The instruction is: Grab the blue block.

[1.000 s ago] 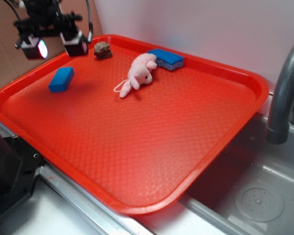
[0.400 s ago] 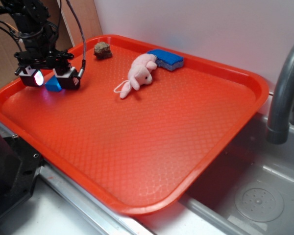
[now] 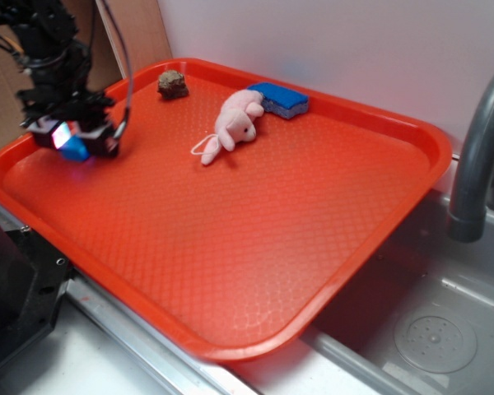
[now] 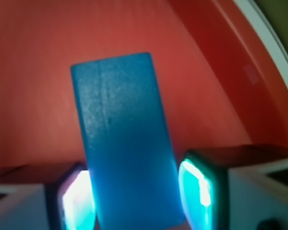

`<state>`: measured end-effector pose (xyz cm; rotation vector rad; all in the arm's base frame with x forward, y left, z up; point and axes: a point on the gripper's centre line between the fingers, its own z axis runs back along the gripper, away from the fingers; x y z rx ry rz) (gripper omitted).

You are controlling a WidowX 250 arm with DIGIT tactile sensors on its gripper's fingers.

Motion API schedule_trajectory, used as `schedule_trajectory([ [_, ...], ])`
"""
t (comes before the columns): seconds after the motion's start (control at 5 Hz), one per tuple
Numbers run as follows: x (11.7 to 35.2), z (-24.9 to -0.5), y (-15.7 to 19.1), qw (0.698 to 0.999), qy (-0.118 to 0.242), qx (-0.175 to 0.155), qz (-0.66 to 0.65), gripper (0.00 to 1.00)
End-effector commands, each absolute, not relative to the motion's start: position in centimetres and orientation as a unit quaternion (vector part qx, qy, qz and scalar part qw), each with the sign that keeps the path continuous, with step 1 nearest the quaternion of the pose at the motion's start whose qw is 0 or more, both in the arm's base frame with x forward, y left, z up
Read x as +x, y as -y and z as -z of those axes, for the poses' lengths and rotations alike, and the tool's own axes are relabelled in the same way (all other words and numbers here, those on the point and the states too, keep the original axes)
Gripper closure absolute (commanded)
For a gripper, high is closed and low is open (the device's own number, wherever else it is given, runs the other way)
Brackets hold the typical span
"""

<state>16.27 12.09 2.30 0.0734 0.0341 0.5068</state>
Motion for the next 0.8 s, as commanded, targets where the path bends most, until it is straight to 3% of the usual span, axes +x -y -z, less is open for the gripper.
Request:
schedule_trajectory([
  [0.0, 13.1, -13.0, -7.6, 0.985, 0.012, 0.048, -0.167, 1.00],
  [0.2, 16.7, -17.4, -3.0, 0.991, 0.026, 0.057, -0.122, 1.00],
  [0.4, 19.1, -19.5, 0.0, 0.995, 0.030, 0.047, -0.077, 1.00],
  [0.6, 19.6, -20.0, 1.4, 0.997, 0.036, 0.040, -0.048, 1.00],
])
